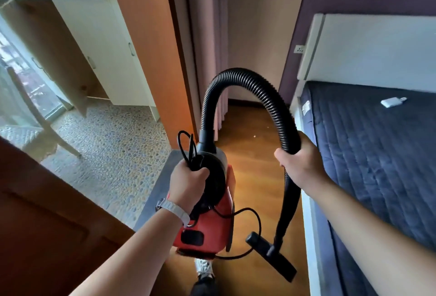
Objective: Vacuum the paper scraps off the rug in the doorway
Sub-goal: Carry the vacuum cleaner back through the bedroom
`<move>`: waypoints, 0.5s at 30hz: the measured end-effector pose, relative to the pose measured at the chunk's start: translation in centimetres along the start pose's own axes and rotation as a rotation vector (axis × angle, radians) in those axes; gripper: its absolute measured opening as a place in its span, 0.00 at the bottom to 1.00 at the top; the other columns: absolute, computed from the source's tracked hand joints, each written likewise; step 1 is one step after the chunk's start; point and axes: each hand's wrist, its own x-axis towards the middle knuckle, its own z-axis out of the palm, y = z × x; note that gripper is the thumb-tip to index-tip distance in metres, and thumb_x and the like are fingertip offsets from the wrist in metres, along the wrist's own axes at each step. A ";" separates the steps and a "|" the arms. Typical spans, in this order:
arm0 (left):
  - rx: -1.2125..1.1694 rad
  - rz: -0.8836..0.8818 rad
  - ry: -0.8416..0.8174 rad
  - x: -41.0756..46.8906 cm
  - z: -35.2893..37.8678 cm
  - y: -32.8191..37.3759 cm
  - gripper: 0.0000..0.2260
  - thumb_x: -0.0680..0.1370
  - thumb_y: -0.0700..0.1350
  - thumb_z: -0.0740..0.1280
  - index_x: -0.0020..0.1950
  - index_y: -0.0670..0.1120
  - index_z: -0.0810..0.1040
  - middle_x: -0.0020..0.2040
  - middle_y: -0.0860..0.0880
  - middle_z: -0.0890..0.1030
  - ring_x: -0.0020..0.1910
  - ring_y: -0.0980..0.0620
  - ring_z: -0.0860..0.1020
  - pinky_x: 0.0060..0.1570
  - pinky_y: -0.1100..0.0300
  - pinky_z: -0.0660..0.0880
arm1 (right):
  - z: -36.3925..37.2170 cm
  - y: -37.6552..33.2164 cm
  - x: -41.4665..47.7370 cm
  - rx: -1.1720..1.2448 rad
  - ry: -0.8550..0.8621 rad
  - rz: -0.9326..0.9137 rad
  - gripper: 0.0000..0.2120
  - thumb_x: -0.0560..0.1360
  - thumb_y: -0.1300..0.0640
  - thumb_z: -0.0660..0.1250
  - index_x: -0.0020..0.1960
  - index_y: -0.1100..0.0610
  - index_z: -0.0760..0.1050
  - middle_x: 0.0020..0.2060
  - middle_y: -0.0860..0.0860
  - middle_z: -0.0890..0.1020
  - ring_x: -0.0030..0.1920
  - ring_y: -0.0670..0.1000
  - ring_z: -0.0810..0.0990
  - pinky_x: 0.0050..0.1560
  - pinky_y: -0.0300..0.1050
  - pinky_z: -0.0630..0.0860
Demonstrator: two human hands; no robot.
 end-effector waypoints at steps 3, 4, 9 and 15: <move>-0.009 -0.004 -0.065 6.3 1.3 1.1 0.04 0.69 0.39 0.66 0.41 0.47 0.76 0.31 0.50 0.78 0.27 0.52 0.76 0.26 0.61 0.69 | 2.0 -1.2 5.3 -0.011 0.057 0.038 0.08 0.70 0.60 0.69 0.40 0.50 0.71 0.38 0.61 0.81 0.37 0.60 0.81 0.35 0.46 0.75; -0.012 0.001 -0.094 8.2 1.7 1.5 0.05 0.70 0.38 0.66 0.42 0.48 0.76 0.31 0.50 0.79 0.26 0.54 0.76 0.25 0.62 0.69 | 2.7 -1.6 6.9 -0.018 0.075 0.057 0.07 0.69 0.59 0.69 0.41 0.50 0.71 0.38 0.61 0.81 0.37 0.60 0.81 0.35 0.47 0.77; 0.017 0.058 -0.160 17.6 3.0 4.4 0.09 0.70 0.38 0.66 0.44 0.51 0.75 0.37 0.48 0.81 0.34 0.50 0.80 0.30 0.60 0.74 | 5.2 -3.6 14.6 -0.066 0.147 0.146 0.06 0.70 0.59 0.69 0.44 0.54 0.73 0.38 0.59 0.82 0.36 0.56 0.80 0.35 0.44 0.74; 0.078 0.101 -0.233 25.8 5.5 7.6 0.08 0.69 0.38 0.66 0.44 0.50 0.76 0.35 0.46 0.82 0.34 0.45 0.82 0.34 0.48 0.80 | 6.0 -4.5 21.3 -0.061 0.216 0.200 0.06 0.69 0.61 0.69 0.44 0.54 0.73 0.35 0.58 0.82 0.32 0.53 0.78 0.32 0.43 0.75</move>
